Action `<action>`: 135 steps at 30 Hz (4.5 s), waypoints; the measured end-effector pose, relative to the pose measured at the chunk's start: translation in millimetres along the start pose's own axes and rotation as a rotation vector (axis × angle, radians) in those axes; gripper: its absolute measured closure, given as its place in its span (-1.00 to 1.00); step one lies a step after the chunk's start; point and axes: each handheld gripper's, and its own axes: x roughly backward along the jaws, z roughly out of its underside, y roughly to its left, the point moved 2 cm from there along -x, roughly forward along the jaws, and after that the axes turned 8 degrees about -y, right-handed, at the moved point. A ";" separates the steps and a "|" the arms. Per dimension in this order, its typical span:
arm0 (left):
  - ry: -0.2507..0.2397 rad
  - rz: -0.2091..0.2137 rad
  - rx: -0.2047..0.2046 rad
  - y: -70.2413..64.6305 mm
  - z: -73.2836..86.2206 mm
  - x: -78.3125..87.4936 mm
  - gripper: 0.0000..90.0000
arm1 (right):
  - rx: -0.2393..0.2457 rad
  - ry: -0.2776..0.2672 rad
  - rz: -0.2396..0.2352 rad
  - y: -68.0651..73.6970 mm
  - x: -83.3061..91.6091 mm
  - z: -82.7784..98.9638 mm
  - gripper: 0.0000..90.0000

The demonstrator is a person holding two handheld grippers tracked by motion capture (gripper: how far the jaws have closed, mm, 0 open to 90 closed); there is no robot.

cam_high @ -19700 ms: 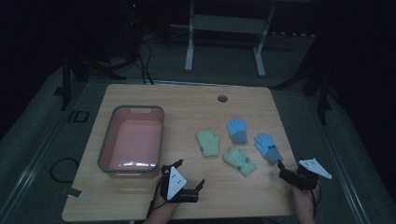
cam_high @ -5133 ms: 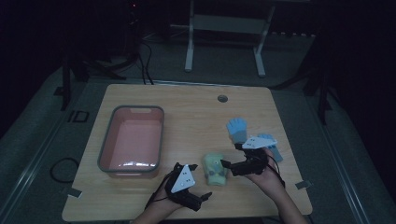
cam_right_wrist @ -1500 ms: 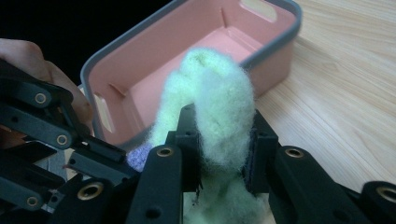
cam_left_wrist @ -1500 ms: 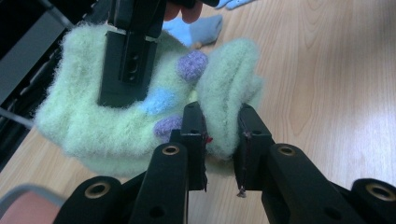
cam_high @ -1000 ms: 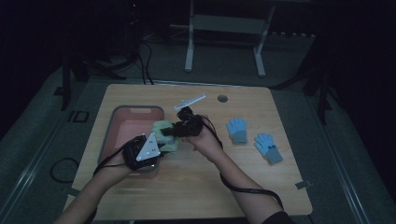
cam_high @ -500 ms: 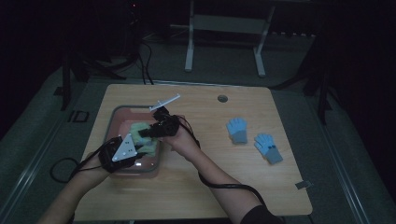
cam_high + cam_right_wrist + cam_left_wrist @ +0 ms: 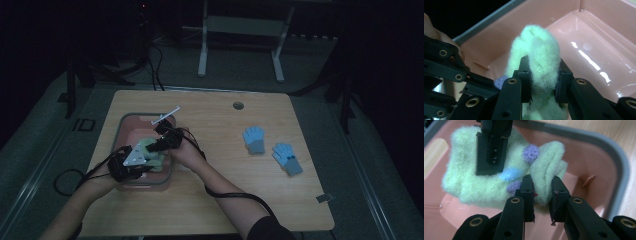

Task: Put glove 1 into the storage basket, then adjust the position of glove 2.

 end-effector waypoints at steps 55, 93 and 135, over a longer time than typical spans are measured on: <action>-0.143 0.042 0.206 -36.2 -70.9 -16.7 -0.69 | 0.047 -0.121 0.026 -22.0 119.7 57.9 -0.66; -0.232 0.151 0.163 -114.6 -87.1 -87.3 -0.86 | -0.003 -0.139 0.173 -67.5 204.2 169.6 -0.70; -0.279 0.111 0.248 -128.9 -52.0 -105.9 -0.86 | -0.095 -0.166 0.545 -166.8 242.6 184.6 0.30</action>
